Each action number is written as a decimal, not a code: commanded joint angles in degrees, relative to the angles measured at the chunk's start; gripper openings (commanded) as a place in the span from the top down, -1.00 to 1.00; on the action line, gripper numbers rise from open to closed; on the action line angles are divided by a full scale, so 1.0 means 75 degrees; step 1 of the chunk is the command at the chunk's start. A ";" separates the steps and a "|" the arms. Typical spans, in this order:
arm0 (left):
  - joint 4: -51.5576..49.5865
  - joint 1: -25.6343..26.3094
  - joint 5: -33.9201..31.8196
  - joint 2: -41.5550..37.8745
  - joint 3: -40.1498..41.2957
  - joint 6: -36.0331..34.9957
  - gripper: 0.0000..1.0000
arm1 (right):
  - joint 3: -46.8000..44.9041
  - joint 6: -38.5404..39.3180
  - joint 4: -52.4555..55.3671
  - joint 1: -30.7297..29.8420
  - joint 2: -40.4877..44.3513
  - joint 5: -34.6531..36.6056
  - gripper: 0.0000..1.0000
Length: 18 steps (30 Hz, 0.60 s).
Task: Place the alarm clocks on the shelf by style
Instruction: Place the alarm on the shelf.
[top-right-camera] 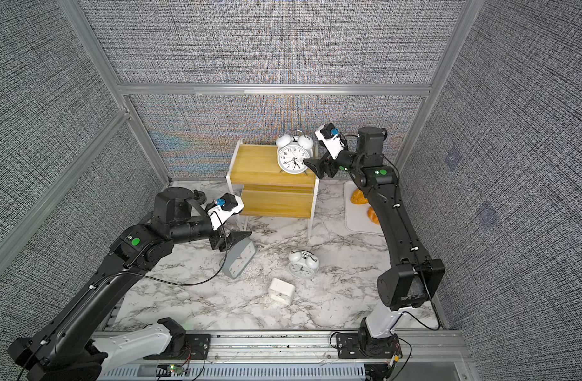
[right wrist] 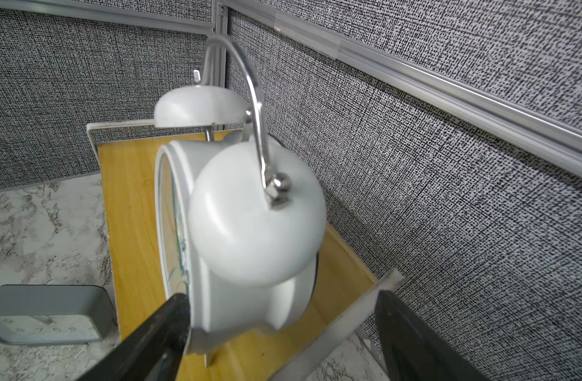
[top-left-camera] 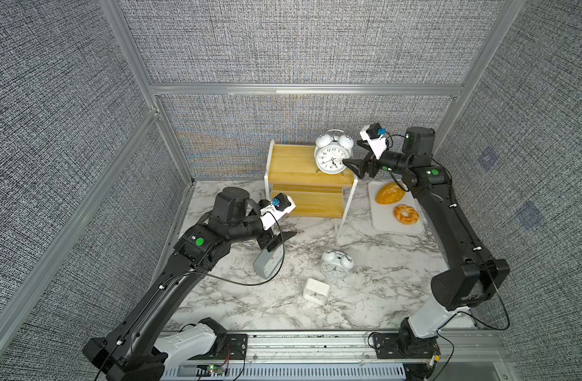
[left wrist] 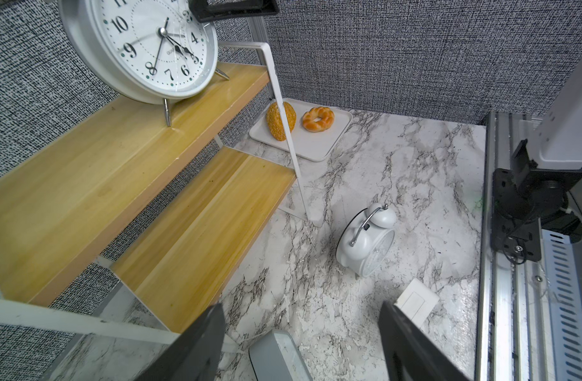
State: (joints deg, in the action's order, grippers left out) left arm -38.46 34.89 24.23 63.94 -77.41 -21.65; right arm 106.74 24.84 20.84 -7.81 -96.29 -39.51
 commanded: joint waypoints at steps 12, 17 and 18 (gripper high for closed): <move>-0.0096 0.0000 0.0092 -0.0008 -0.0038 -0.0020 -0.59 | -0.0005 0.0080 0.0073 0.0068 0.0107 -0.0066 -0.84; -0.0079 0.0000 0.0123 -0.0018 -0.0016 -0.0008 -0.59 | -0.0119 0.0149 0.0098 0.0068 0.0203 -0.0414 -0.86; -0.0078 0.0000 0.0126 -0.0018 -0.0015 0.0004 -0.59 | -0.0170 0.0147 0.0081 0.0069 0.0247 -0.0427 -0.86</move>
State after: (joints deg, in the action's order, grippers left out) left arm -38.46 34.89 24.53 63.94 -77.41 -21.63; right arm 106.02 25.43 21.06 -7.22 -95.33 -40.84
